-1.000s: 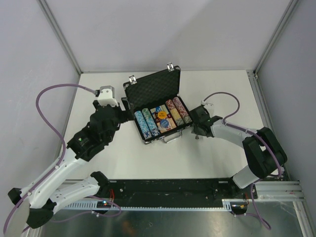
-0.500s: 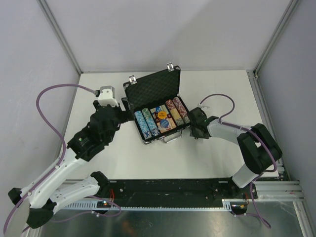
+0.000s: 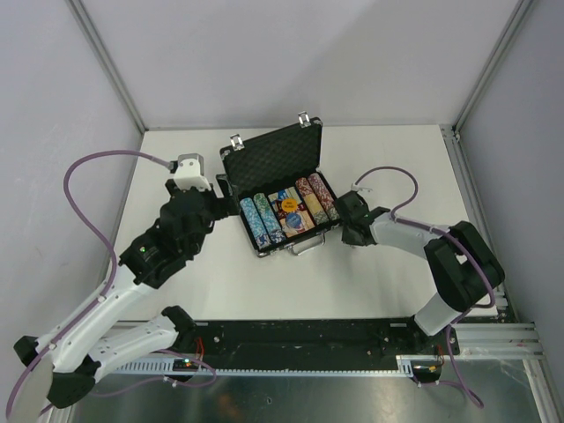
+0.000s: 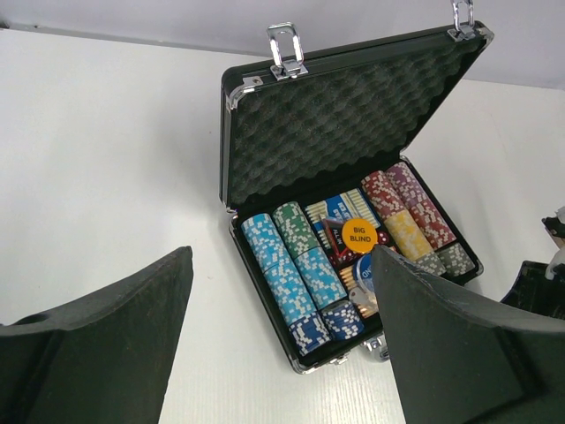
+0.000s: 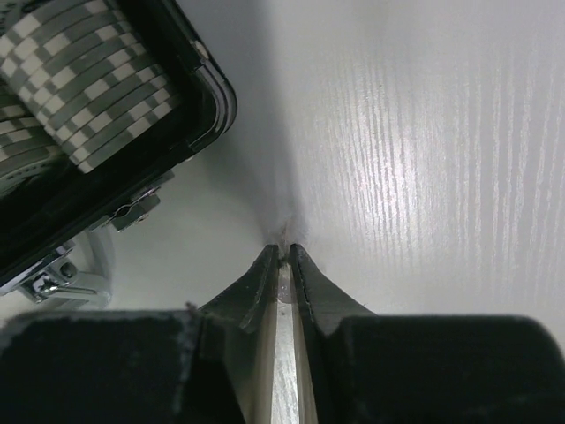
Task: Pack up texas hold em set
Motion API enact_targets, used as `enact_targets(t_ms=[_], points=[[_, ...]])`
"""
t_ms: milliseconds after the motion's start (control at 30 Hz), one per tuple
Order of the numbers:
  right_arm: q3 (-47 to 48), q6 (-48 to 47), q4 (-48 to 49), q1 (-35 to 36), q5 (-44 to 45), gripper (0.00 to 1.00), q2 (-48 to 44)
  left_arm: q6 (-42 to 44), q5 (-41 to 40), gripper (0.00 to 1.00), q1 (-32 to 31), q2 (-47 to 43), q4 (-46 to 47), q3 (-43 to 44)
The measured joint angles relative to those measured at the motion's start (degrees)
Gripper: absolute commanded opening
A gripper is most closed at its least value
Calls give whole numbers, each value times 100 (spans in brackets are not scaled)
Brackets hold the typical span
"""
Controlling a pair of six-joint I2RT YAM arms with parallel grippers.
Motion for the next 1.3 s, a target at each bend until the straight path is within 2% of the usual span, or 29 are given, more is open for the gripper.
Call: enact_targets(t_ms=[300,567,833,1100,1200,1300], points=[[63,-98,46,249,-50,13,-457,4,-4,86,0,-46,0,0],[756,-378,402,584,-297,15,-656,42,-22,86,0,-48,0,0],[1499,-664,918,813,-525,18,92,44,-42,86,0,-46,0,0],[1827,-909,1158,955,-612,20,787,44,-42,86,0,-46,0,0],[1965,-970,1217,986,-610,30,955,44,-42,86,0,-46,0,0],[2079,-1014,1268,994,-584,51,1086,44,-39,86,0,-46,0,0]])
